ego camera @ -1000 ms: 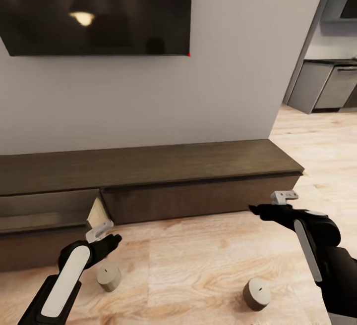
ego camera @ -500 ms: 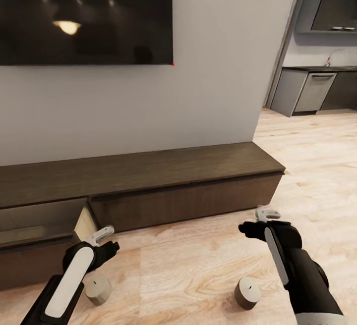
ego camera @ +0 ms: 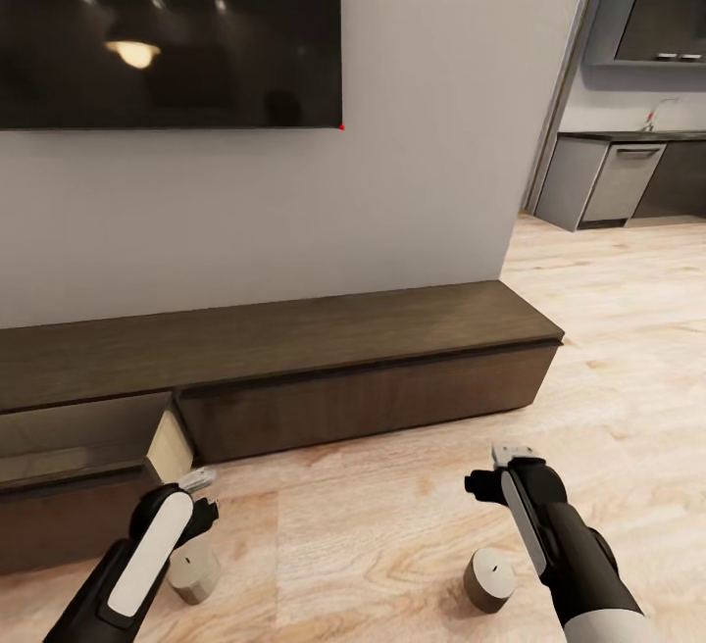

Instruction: Place each of the two pumpkins and all three candles from the living room inside a cabinet in the living room (use any cabinet), then make sure every cabinet is closed, and position the cauldron so it is next to a table in the living room.

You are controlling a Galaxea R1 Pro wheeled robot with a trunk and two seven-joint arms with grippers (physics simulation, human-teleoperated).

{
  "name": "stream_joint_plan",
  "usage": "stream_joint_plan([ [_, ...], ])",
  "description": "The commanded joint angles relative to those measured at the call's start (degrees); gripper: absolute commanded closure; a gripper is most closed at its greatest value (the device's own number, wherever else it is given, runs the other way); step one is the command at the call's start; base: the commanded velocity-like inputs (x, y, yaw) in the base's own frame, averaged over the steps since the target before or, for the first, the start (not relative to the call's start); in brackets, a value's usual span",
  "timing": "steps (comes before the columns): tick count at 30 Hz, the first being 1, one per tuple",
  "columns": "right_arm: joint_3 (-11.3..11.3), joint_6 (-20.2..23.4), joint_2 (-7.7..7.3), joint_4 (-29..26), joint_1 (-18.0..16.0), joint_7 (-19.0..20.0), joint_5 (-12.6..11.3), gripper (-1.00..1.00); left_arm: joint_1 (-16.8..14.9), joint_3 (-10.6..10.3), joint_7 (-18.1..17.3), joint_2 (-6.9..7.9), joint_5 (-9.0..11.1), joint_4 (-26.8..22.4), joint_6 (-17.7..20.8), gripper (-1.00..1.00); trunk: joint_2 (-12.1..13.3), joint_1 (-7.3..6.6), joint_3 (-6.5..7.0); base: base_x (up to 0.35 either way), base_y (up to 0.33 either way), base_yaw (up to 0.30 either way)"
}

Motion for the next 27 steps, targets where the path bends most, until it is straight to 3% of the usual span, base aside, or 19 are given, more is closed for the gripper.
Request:
stream_joint_plan([
  [1, 0.06, -0.18, -0.05, -0.49, 0.11, 0.07, 0.0, -1.0, -0.06, 0.07, -0.09, 0.02, -0.5, 1.44, -0.06, -1.0, 0.0, 0.0, 0.0, 0.0, 0.0, 0.0],
  [5, 0.05, -0.38, -0.13, -4.24, 0.39, 0.16, 0.02, -1.0, -0.49, 0.18, -1.38, 0.09, -1.14, 4.39, -0.23, -1.0, 0.0, 0.0, 0.0, 0.0, 0.0, 0.0],
  [12, -0.07, -0.7, -0.59, -7.35, 0.66, 0.57, -0.04, -1.0, -3.39, 0.19, -8.95, 0.41, -2.9, 11.75, -0.46, -1.0, 0.0, 0.0, 0.0, 0.0, 0.0, 0.0],
  [17, 0.14, -5.88, -0.76, -8.36, 1.88, 0.95, 0.09, -1.0, -4.94, 0.45, -11.56, 0.65, -4.7, 15.49, -0.5, -1.0, 0.0, 0.0, 0.0, 0.0, 0.0, 0.0],
  [23, 0.7, -6.19, -0.78, -12.14, 3.57, 0.96, 0.12, -1.0, -4.93, 0.22, -12.84, 2.14, -4.78, 15.75, -2.47, -1.0, -0.04, 0.08, -0.66, 0.0, 0.0, 0.0],
  [27, 1.01, -5.99, -0.78, -16.46, 5.9, 0.96, 0.13, -1.0, -5.13, 0.12, -18.6, 4.01, -5.63, 17.29, -3.84, -1.0, -0.09, 0.18, -1.55, 0.0, 0.0, 0.0],
])
